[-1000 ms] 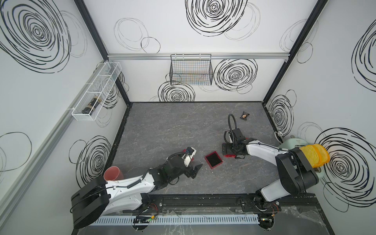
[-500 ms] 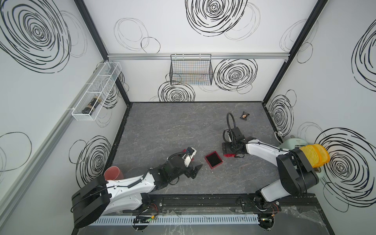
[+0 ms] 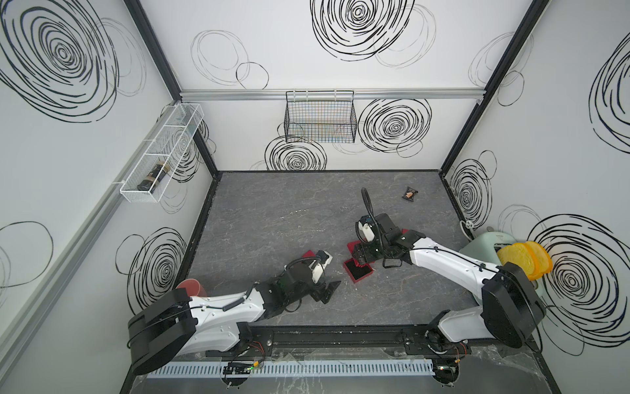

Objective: Take the necklace out of the lift-off lid jewelry box
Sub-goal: Pick up the lid from the center of the board, then close the lid on the jewelry box.

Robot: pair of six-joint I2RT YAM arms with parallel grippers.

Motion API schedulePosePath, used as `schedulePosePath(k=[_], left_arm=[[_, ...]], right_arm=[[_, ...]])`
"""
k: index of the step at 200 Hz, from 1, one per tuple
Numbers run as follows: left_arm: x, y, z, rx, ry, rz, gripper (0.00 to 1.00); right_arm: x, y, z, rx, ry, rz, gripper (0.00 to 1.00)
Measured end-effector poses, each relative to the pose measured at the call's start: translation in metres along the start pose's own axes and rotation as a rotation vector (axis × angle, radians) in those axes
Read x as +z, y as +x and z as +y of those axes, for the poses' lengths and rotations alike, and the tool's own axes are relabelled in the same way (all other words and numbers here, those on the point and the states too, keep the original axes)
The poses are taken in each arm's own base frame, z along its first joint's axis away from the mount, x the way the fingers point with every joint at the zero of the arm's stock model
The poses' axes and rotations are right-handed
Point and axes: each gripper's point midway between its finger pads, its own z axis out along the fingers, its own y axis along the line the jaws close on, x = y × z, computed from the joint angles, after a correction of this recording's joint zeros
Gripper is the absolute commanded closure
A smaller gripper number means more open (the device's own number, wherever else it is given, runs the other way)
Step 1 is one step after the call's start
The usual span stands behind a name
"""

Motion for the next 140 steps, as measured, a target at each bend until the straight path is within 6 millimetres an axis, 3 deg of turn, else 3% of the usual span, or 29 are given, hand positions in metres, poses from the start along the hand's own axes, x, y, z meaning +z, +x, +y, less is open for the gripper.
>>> schedulePosePath(k=[52,93,140], left_arm=[[0.017,0.008,-0.007,0.01,0.017,0.001,0.26],[0.033,0.023,-0.009,0.019,0.019,0.041,0.37],[0.047,0.014,-0.013,0.02,0.018,0.022,0.5]], right_arm=[[0.001,0.004,0.003,-0.006,-0.022,0.016,0.19],[0.007,0.021,0.002,0.01,-0.03,0.054,0.19],[0.009,0.032,0.001,0.028,-0.037,0.079,0.19]])
